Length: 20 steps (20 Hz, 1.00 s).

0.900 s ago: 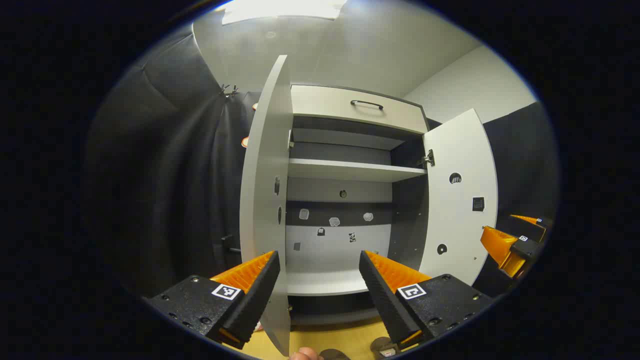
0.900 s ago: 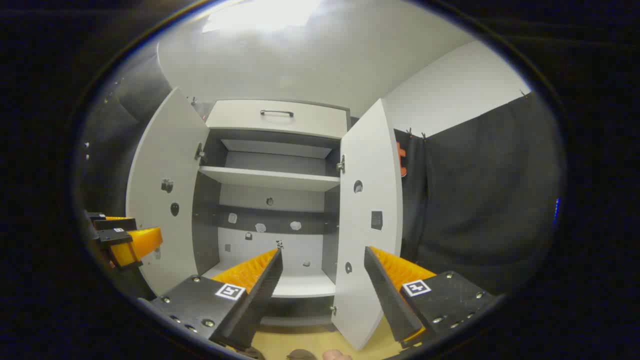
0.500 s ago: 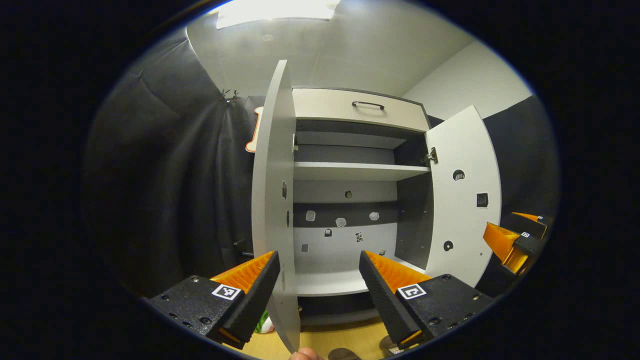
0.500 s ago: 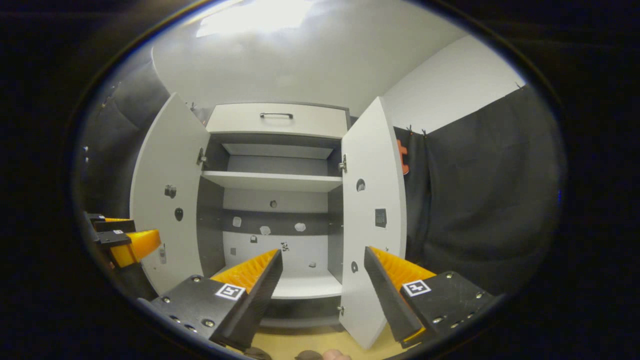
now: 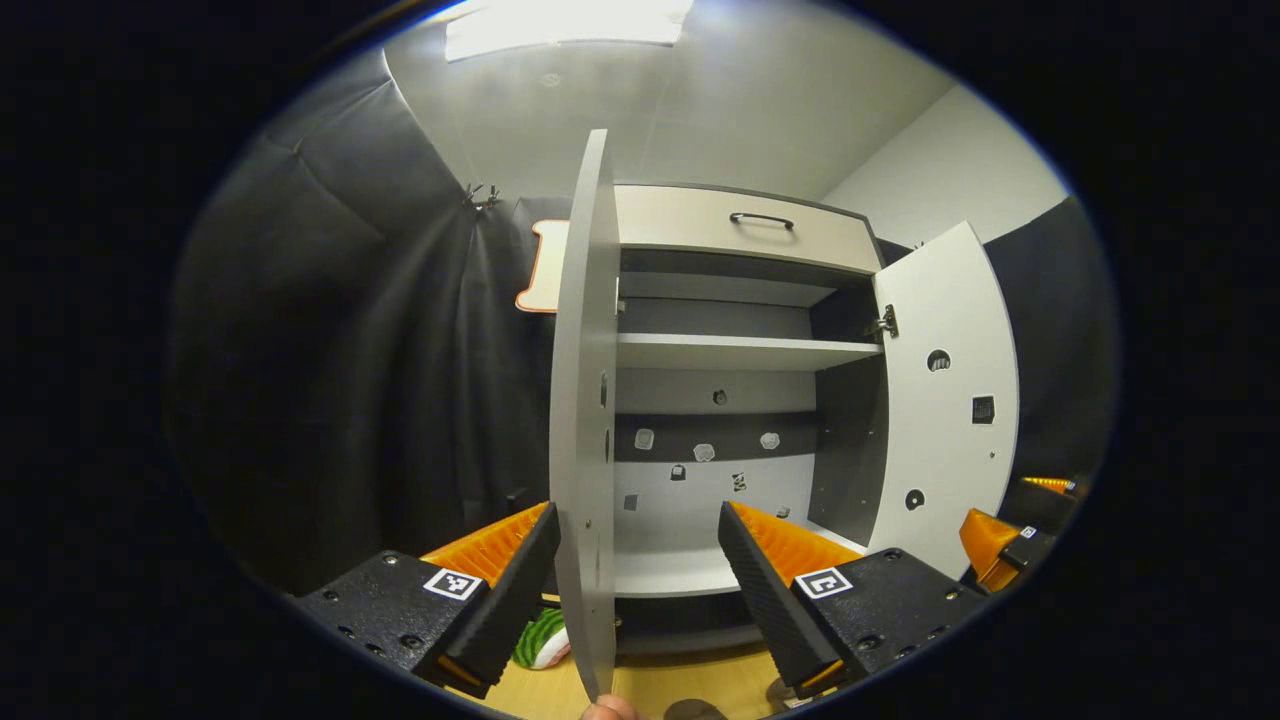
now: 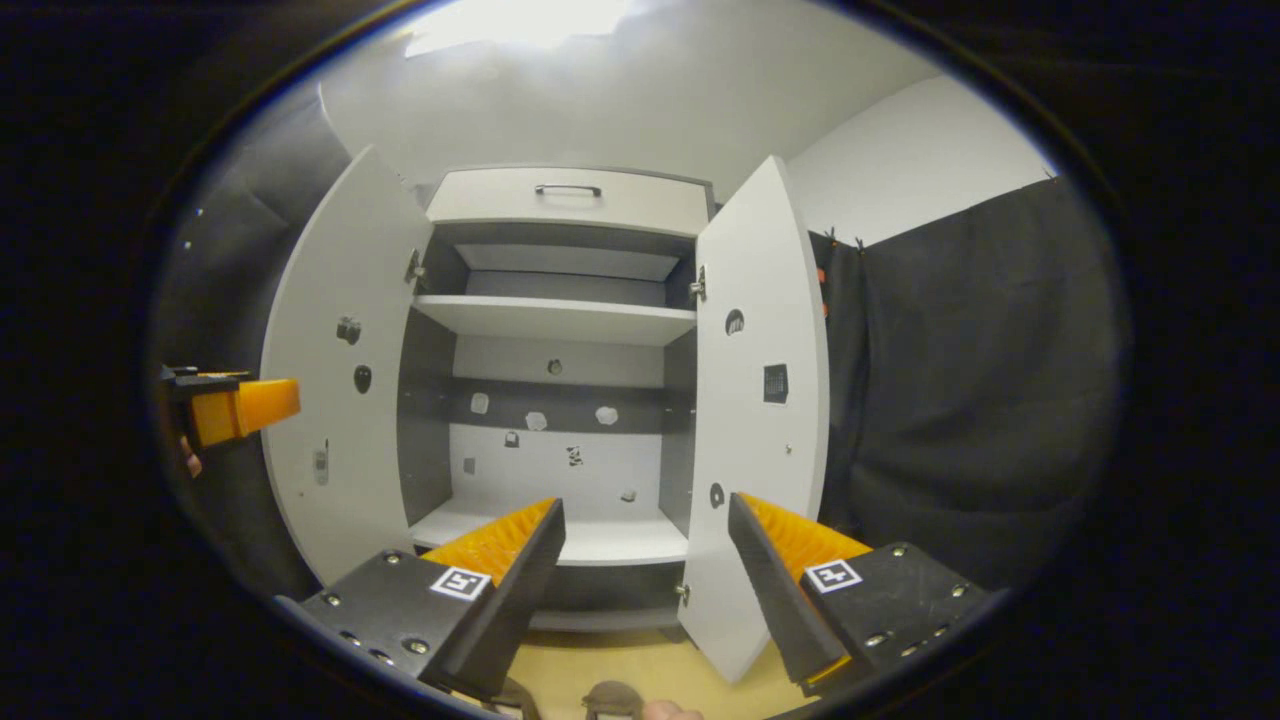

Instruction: Grab one shoe with the right hand and put it into the shoe cabinet, grab the other shoe with the left hand and put it into the shoe cabinet; then close the right door with the right hand and the left door with the left hand.

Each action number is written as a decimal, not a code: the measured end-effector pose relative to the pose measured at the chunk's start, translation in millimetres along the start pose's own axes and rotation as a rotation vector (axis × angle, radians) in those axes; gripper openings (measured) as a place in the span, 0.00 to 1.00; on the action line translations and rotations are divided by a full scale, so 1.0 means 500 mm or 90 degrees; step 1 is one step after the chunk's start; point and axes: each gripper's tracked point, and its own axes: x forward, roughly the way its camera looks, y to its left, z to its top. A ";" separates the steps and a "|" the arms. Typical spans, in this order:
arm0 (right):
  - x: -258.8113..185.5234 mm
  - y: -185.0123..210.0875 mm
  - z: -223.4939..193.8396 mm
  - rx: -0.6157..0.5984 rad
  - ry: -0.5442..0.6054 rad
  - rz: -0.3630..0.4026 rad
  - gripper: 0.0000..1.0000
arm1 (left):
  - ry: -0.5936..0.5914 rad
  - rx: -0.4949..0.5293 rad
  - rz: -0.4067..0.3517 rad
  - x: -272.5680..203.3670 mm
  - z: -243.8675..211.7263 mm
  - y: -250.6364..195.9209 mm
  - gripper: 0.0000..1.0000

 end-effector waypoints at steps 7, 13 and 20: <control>-0.072 0.055 -0.343 -0.006 0.197 0.035 0.99 | -0.003 0.018 0.030 0.002 0.002 0.042 0.98; -0.146 0.098 -0.599 -0.009 0.373 0.069 0.99 | -0.008 0.033 0.065 -0.001 0.011 0.106 0.98; -0.178 0.142 -0.810 0.017 0.509 0.094 0.96 | -0.003 0.053 0.104 -0.009 0.014 0.190 0.98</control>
